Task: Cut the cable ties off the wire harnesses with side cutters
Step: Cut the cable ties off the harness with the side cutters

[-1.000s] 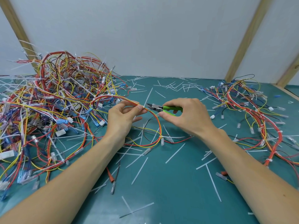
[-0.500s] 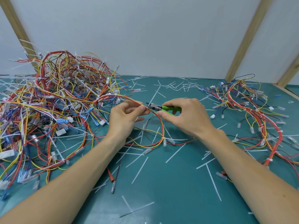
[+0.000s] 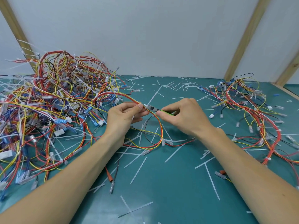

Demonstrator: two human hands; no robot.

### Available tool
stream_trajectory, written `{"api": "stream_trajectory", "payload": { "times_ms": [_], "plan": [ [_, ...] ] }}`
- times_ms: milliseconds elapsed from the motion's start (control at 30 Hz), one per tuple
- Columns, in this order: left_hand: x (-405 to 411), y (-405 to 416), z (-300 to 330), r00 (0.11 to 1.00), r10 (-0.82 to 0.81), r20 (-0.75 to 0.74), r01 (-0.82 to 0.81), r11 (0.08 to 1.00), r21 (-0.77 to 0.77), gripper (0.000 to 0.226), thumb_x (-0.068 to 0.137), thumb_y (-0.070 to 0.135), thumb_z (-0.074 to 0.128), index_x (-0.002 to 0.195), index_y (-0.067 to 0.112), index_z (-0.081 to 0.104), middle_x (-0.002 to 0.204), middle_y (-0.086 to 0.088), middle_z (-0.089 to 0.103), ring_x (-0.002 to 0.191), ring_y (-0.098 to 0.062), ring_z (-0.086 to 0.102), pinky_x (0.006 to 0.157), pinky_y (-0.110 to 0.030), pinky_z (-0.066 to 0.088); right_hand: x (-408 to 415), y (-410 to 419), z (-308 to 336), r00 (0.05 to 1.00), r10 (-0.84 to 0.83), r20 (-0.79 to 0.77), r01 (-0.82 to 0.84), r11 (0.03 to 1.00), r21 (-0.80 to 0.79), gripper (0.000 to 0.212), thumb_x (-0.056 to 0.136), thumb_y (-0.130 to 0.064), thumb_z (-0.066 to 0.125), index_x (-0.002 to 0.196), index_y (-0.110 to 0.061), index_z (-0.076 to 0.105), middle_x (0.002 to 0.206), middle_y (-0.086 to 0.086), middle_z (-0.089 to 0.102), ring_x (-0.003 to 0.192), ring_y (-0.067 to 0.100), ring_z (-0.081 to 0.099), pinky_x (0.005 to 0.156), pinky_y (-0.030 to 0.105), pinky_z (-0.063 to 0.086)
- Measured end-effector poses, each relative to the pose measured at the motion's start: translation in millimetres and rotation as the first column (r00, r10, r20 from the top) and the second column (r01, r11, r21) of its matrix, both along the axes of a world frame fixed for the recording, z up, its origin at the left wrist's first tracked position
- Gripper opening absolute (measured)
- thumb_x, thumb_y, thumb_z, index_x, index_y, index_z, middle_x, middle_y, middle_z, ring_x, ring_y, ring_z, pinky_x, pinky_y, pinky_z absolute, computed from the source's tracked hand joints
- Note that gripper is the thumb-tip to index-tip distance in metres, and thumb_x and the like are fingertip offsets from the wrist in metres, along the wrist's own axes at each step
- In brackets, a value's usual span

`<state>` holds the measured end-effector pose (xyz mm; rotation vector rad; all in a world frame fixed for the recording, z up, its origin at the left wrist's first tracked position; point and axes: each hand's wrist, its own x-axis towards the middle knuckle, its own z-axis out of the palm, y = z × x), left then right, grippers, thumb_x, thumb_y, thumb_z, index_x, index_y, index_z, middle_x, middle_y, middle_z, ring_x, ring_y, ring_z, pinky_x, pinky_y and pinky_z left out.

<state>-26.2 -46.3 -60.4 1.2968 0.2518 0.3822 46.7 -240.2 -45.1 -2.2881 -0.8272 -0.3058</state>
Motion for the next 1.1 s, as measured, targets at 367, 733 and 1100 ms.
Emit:
{"api": "stream_trajectory", "payload": {
  "times_ms": [367, 733, 1100],
  "plan": [
    [-2, -1, 0, 1.0, -0.011, -0.021, 0.011, 1.0, -0.02, 0.007, 0.089, 0.011, 0.074, 0.091, 0.006, 0.069, 0.091, -0.014, 0.078, 0.087, -0.025, 0.077, 0.07, -0.025, 0.06, -2, 2, 2, 1.0, 0.008, 0.008, -0.008, 0.999, -0.036, 0.042, 0.084, -0.062, 0.061, 0.082, -0.024, 0.079, 0.065, 0.011, 0.03, 0.063, 0.017, 0.021, 0.053, 0.037, 0.033],
    [1, 0, 1, 1.0, -0.006, 0.001, 0.006, 0.999, -0.053, 0.013, 0.088, 0.012, 0.075, 0.096, 0.004, 0.068, 0.092, -0.013, 0.078, 0.088, -0.024, 0.077, 0.07, -0.025, 0.059, -3, 4, -2, 0.999, -0.01, -0.045, 0.01, 1.0, -0.001, 0.034, 0.084, -0.062, 0.063, 0.079, -0.034, 0.081, 0.055, 0.008, 0.049, 0.055, 0.019, 0.032, 0.056, 0.031, 0.04],
    [1, 1, 2, 1.0, 0.012, 0.011, -0.011, 0.996, -0.086, 0.009, 0.09, 0.012, 0.073, 0.094, 0.01, 0.065, 0.09, -0.008, 0.078, 0.089, -0.025, 0.077, 0.065, -0.026, 0.059, 3, 4, 10, 0.761, 0.177, -0.624, 0.159, 0.881, 0.445, 0.039, 0.097, -0.048, 0.064, 0.092, -0.01, 0.07, 0.08, 0.002, 0.077, 0.055, 0.013, 0.059, 0.048, 0.03, 0.054]
  ]
}}
